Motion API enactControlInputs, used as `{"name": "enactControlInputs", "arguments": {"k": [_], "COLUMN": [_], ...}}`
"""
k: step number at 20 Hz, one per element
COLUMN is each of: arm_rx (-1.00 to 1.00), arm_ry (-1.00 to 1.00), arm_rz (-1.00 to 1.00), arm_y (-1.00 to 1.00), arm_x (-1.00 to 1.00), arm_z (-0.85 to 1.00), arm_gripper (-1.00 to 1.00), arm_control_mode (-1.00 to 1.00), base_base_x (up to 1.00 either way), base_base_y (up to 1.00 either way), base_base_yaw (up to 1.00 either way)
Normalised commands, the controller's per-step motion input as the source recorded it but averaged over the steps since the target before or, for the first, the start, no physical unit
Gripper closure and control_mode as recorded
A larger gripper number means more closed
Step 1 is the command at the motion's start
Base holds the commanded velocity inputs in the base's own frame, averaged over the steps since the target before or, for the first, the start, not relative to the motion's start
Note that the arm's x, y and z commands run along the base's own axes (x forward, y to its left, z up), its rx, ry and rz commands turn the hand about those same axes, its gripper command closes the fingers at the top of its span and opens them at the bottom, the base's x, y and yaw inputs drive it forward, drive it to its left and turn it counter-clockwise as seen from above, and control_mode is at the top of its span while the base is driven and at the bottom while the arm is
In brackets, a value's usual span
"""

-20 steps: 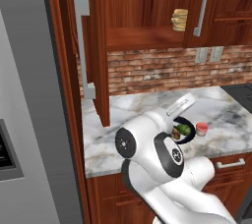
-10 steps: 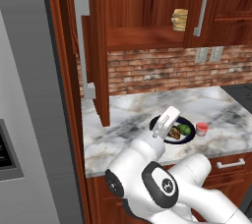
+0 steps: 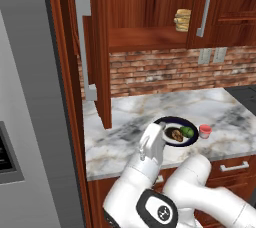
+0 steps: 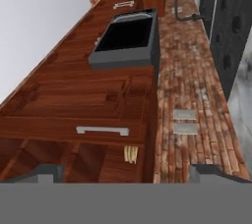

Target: Pick the avocado and bread from the counter and place them on the plate. Then pick the jam from the cabinet and place it next to the plate. Lastly close the cabinet door.

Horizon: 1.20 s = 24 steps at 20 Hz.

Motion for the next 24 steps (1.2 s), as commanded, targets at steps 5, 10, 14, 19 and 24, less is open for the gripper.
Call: {"name": "enactControlInputs", "arguments": {"k": [5,10,14,19,24], "arm_rx": [-0.11,-0.03,0.00,0.00,0.00], "arm_ry": [0.00,0.00,0.00,0.00,0.00], "arm_rz": [0.00,0.00,0.00,0.00,0.00], "arm_y": [0.22,0.33,0.27,0.26,0.33], "arm_x": [-0.18,-0.26,-0.40,-0.31,-0.16], "arm_z": [0.00,0.00,0.00,0.01,0.00], "arm_gripper": [-1.00,-1.00,-1.00,-1.00,-1.00], "arm_control_mode": [-1.00,-1.00,-1.00,-1.00,-1.00], "base_base_x": [0.00,0.00,0.00,0.00,0.00], "base_base_y": [0.00,0.00,0.00,0.00,0.00], "base_base_yaw": [0.00,0.00,0.00,0.00,0.00]}}
